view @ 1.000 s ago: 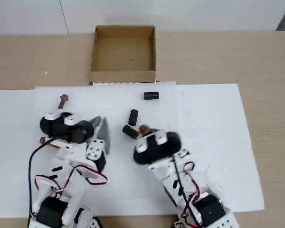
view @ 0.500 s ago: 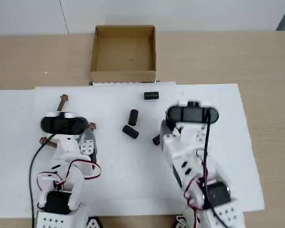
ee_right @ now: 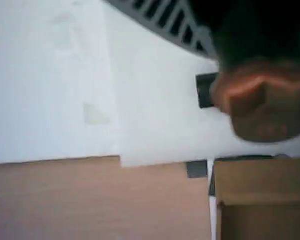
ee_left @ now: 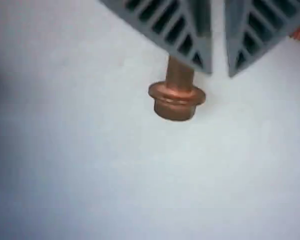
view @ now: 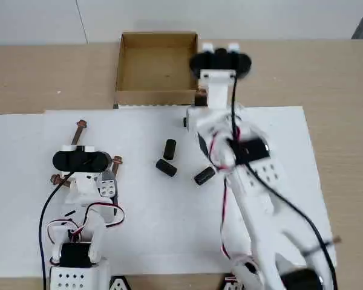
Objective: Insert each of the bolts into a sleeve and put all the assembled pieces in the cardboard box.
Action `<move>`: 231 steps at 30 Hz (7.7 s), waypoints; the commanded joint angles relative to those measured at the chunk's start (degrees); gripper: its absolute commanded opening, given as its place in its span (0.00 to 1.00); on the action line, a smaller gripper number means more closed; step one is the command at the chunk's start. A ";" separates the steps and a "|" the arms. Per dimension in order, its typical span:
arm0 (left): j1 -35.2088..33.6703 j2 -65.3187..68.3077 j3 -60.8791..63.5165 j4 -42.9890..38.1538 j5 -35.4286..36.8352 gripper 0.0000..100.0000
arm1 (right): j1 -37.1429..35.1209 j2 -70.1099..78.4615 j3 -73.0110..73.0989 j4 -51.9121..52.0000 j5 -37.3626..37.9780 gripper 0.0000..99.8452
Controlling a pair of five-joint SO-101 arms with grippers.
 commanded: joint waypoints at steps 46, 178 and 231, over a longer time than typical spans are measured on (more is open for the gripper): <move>0.26 -0.70 0.13 -2.46 -0.09 0.01 | 2.86 83.91 -99.08 5.14 25.23 0.13; 0.26 -0.70 0.13 -2.46 0.09 0.01 | 1.80 71.16 -80.44 48.66 59.08 0.12; 0.18 -0.70 0.13 -2.46 0.09 0.01 | 1.36 74.95 -80.53 44.62 64.18 0.00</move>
